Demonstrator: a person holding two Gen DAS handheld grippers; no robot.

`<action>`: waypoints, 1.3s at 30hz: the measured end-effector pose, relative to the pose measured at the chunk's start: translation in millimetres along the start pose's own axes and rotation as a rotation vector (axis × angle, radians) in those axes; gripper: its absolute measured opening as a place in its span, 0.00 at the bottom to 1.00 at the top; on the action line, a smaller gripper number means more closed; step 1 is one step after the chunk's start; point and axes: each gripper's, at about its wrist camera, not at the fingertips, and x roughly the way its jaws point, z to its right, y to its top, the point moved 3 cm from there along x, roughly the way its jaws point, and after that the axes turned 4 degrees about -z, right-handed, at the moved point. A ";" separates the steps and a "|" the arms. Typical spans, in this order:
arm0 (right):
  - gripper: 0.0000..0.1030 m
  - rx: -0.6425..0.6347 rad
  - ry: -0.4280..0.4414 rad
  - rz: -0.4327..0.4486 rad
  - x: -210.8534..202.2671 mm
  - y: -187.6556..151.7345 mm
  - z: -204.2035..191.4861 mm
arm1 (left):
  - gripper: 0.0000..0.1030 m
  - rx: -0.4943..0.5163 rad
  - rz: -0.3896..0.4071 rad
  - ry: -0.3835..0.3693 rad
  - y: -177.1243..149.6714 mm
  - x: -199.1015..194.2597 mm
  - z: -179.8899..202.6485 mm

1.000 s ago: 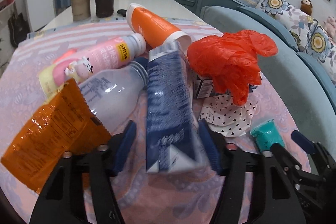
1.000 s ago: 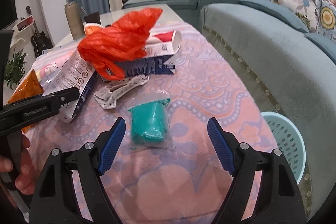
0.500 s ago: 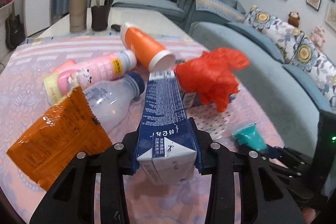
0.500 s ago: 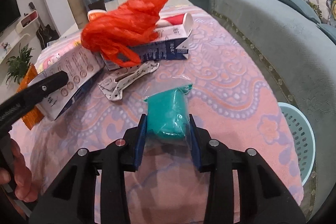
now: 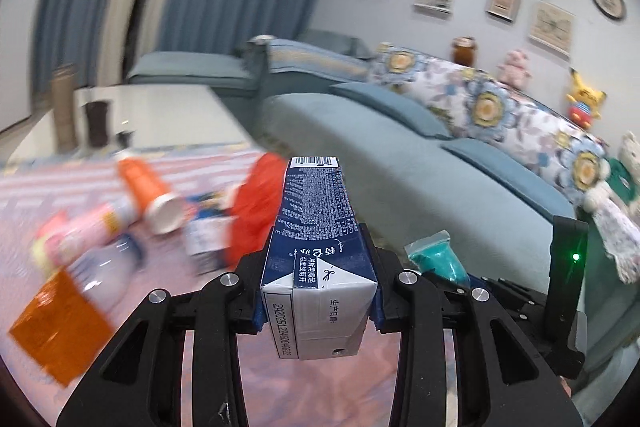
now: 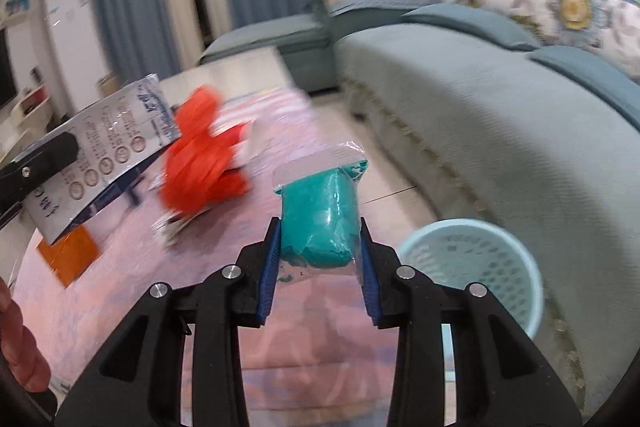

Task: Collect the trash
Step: 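Carry both items to the blue wastebasket and open both tools over it, then grasp the red plastic bag with the right tool while the left tool grasps the orange wrapper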

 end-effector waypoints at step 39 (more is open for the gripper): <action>0.47 0.315 -0.152 -0.192 51.3 -68.5 152.3 | 0.51 0.069 -0.350 -0.272 -57.2 156.7 83.5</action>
